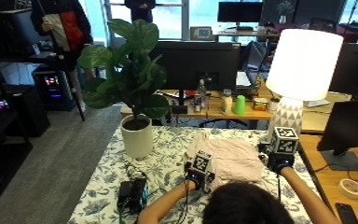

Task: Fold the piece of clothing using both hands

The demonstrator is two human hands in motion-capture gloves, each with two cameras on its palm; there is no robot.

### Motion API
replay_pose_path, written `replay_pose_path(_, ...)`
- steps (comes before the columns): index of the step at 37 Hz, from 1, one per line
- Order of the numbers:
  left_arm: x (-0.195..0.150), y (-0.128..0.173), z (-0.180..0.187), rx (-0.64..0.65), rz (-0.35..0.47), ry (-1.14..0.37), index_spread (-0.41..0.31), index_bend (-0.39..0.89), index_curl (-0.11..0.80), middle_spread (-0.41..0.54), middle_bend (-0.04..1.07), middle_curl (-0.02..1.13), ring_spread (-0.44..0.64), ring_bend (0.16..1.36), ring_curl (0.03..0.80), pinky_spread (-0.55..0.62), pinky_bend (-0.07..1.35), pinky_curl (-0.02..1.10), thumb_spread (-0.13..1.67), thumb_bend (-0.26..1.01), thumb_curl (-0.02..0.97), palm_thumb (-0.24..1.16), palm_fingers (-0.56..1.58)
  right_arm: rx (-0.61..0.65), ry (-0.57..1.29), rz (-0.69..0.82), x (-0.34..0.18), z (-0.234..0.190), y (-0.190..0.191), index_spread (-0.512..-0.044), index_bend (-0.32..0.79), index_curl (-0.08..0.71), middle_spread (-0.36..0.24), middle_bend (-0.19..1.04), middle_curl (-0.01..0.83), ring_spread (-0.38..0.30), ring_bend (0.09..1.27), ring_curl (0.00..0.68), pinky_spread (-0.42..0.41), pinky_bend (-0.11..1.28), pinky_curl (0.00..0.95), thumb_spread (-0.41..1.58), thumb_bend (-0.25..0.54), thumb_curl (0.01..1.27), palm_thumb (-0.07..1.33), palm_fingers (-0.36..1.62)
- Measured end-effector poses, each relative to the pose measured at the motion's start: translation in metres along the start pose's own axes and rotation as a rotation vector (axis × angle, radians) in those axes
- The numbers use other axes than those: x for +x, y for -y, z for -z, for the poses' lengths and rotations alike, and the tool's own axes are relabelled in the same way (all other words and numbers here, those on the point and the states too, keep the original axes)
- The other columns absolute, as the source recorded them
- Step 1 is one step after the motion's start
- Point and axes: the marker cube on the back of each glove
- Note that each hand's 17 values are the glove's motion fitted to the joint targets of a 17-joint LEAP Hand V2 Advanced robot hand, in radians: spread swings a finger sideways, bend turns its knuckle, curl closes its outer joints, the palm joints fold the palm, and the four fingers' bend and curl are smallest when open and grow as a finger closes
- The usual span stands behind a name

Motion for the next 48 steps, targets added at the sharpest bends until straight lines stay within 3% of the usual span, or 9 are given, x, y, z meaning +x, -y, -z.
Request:
replay_pose_path(4, -0.004, 0.018, 0.009, 0.205, 0.028, 0.026, 0.096, 0.01, 0.137, 0.175, 0.28, 0.27, 0.19, 0.83, 0.291, 0.14, 0.74, 0.36, 0.90, 0.02, 0.256, 0.14, 0.32, -0.018, -0.014, 0.004, 0.003, -0.018, 0.016, -0.292, 0.10, 0.210, -0.057, 0.36, 0.411, -0.058, 0.45, 0.376, 0.113, 0.29, 0.335, 1.40, 0.219, 0.21, 0.57, 0.79)
replay_pose_path(7, -0.003, 0.028, 0.022, 0.369, 0.003, 0.036, -0.023, 0.20, 0.186, 0.018, 0.35, 0.28, 0.00, 0.77, 0.268, -0.05, 0.73, 0.34, 0.96, 0.07, 0.275, 0.27, 0.75, -0.038, -0.019, 0.010, -0.001, -0.025, 0.019, -0.290, 0.10, 0.210, -0.057, 0.36, 0.413, -0.058, 0.46, 0.380, 0.112, 0.29, 0.338, 1.40, 0.210, 0.21, 0.58, 0.79)
replay_pose_path(13, 0.004, 0.032, 0.045, 0.470, -0.071, -0.033, -0.176, 0.28, 0.272, -0.182, 0.48, 0.37, -0.22, 0.65, 0.283, -0.24, 0.63, 0.35, 1.07, 0.18, 0.308, 0.50, 1.16, -0.062, -0.018, 0.030, -0.015, -0.030, 0.013, -0.287, 0.10, 0.213, -0.057, 0.35, 0.417, -0.063, 0.45, 0.382, 0.104, 0.28, 0.342, 1.40, 0.192, 0.21, 0.58, 0.79)
replay_pose_path(20, -0.016, 0.026, 0.086, 0.518, 0.005, 0.008, -0.246, 0.29, 0.335, -0.271, 0.48, 0.43, -0.31, 0.58, 0.322, -0.32, 0.59, 0.39, 1.14, 0.19, 0.310, 0.59, 1.19, -0.098, -0.009, 0.060, -0.025, -0.044, 0.021, -0.288, 0.10, 0.215, -0.057, 0.34, 0.420, -0.065, 0.45, 0.385, 0.099, 0.28, 0.347, 1.40, 0.173, 0.21, 0.59, 0.80)
replay_pose_path(30, -0.037, 0.090, 0.101, 0.515, 0.091, 0.015, -0.281, 0.25, 0.384, -0.322, 0.45, 0.45, -0.34, 0.52, 0.348, -0.37, 0.54, 0.40, 1.20, 0.16, 0.300, 0.64, 1.21, -0.142, -0.032, 0.080, -0.047, -0.088, 0.041, -0.278, 0.10, 0.220, -0.059, 0.31, 0.420, -0.066, 0.44, 0.390, 0.097, 0.29, 0.356, 1.32, 0.144, 0.24, 0.65, 0.78)
replay_pose_path(34, -0.040, 0.103, 0.100, 0.529, 0.091, -0.007, -0.287, 0.24, 0.401, -0.328, 0.43, 0.45, -0.35, 0.51, 0.357, -0.37, 0.53, 0.41, 1.21, 0.15, 0.296, 0.65, 1.22, -0.190, -0.103, -0.004, -0.062, -0.095, 0.014, -0.266, 0.12, 0.227, -0.059, 0.28, 0.415, -0.063, 0.43, 0.387, 0.097, 0.30, 0.358, 1.27, 0.108, 0.25, 0.64, 0.78)
replay_pose_path(39, -0.042, 0.102, 0.096, 0.528, 0.088, -0.008, -0.293, 0.22, 0.418, -0.334, 0.43, 0.46, -0.35, 0.49, 0.367, -0.38, 0.51, 0.41, 1.22, 0.13, 0.292, 0.66, 1.23, 0.055, 0.037, 0.187, -0.099, -0.113, 0.027, -0.247, 0.08, 0.222, -0.060, 0.19, 0.404, -0.051, 0.45, 0.403, 0.097, 0.37, 0.385, 1.20, 0.072, 0.27, 0.65, 0.65)
replay_pose_path(43, -0.045, 0.094, 0.092, 0.508, 0.087, -0.002, -0.297, 0.21, 0.431, -0.338, 0.42, 0.47, -0.35, 0.48, 0.375, -0.37, 0.49, 0.42, 1.23, 0.11, 0.290, 0.67, 1.23, 0.338, -0.092, 0.074, -0.089, -0.113, 0.048, -0.237, 0.08, 0.211, -0.065, 0.18, 0.396, -0.058, 0.49, 0.407, 0.068, 0.42, 0.389, 1.15, 0.067, 0.29, 0.70, 0.71)
replay_pose_path(48, -0.050, 0.065, 0.086, 0.486, 0.047, 0.032, -0.300, 0.20, 0.445, -0.340, 0.41, 0.48, -0.36, 0.47, 0.383, -0.38, 0.48, 0.42, 1.23, 0.09, 0.287, 0.68, 1.23, 0.289, -0.159, 0.051, -0.062, -0.135, 0.064, -0.242, 0.11, 0.215, -0.115, 0.26, 0.417, -0.128, 0.52, 0.388, -0.079, 0.46, 0.376, 1.11, 0.121, 0.33, 0.86, 1.11)
